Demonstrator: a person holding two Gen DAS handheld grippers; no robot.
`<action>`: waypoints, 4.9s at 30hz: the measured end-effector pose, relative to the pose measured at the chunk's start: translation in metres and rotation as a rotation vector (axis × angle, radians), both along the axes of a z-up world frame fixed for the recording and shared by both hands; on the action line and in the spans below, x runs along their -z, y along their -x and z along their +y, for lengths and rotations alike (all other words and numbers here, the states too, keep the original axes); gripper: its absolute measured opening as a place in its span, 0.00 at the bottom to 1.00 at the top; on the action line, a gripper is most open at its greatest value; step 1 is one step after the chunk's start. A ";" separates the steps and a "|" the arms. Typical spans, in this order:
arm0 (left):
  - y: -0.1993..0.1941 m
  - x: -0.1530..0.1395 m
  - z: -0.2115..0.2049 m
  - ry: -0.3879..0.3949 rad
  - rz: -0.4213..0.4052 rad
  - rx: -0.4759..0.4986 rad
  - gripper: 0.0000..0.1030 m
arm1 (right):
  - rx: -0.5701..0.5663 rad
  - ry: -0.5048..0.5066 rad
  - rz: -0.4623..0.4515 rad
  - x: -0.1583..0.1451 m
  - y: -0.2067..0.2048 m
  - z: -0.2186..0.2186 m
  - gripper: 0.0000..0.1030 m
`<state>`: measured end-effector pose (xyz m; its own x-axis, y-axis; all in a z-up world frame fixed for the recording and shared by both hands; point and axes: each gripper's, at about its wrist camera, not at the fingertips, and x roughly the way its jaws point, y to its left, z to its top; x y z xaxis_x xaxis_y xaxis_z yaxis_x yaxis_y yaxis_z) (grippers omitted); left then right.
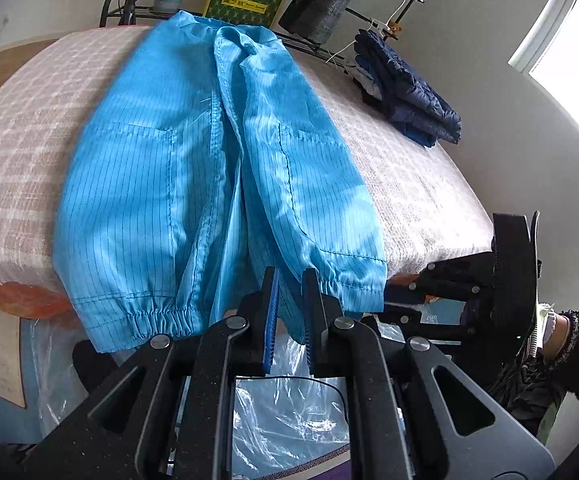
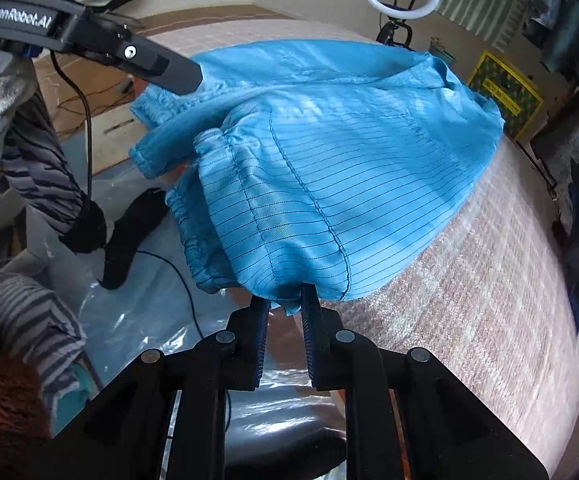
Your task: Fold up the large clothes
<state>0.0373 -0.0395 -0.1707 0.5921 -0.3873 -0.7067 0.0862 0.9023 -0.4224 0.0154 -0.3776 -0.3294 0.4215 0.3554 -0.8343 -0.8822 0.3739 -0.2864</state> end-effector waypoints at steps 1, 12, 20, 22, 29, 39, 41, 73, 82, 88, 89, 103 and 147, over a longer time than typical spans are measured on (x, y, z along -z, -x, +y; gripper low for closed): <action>0.001 0.000 0.001 0.000 -0.002 -0.004 0.08 | 0.001 0.010 0.011 0.003 -0.002 0.001 0.02; -0.001 -0.009 0.001 0.005 -0.047 0.006 0.08 | 0.349 -0.376 0.195 -0.106 -0.017 -0.026 0.00; 0.033 -0.007 0.014 0.006 -0.071 -0.016 0.08 | 0.533 -0.414 0.182 -0.136 -0.020 -0.026 0.00; 0.032 -0.005 0.017 0.010 -0.065 -0.025 0.08 | 0.597 -0.410 0.232 -0.123 -0.018 -0.033 0.00; 0.029 -0.010 0.028 0.010 -0.068 -0.044 0.08 | 0.764 -0.322 0.378 -0.044 -0.006 -0.042 0.00; 0.012 0.003 0.023 0.123 0.014 -0.018 0.25 | 0.600 -0.273 0.242 -0.056 -0.007 -0.048 0.01; 0.004 0.008 0.008 0.143 0.032 0.000 0.36 | 0.591 -0.292 0.211 -0.063 -0.020 -0.048 0.02; -0.012 0.048 0.006 -0.091 0.054 0.015 0.31 | 0.593 -0.304 0.353 -0.031 -0.057 -0.049 0.17; 0.002 0.031 -0.003 -0.122 0.000 0.060 0.31 | 0.586 -0.296 0.414 -0.024 -0.062 -0.052 0.50; 0.026 0.012 0.074 -0.061 0.020 -0.028 0.38 | 0.516 -0.312 0.520 -0.017 -0.070 -0.055 0.54; 0.026 0.016 0.087 -0.029 0.045 -0.051 0.44 | 0.501 -0.322 0.544 -0.015 -0.073 -0.056 0.54; -0.031 0.094 0.142 0.359 0.271 -0.075 0.56 | 0.436 -0.435 0.729 0.004 -0.106 -0.049 0.56; -0.153 -0.052 0.116 0.374 0.100 -0.163 0.03 | 0.492 -0.692 0.696 -0.116 -0.213 -0.017 0.05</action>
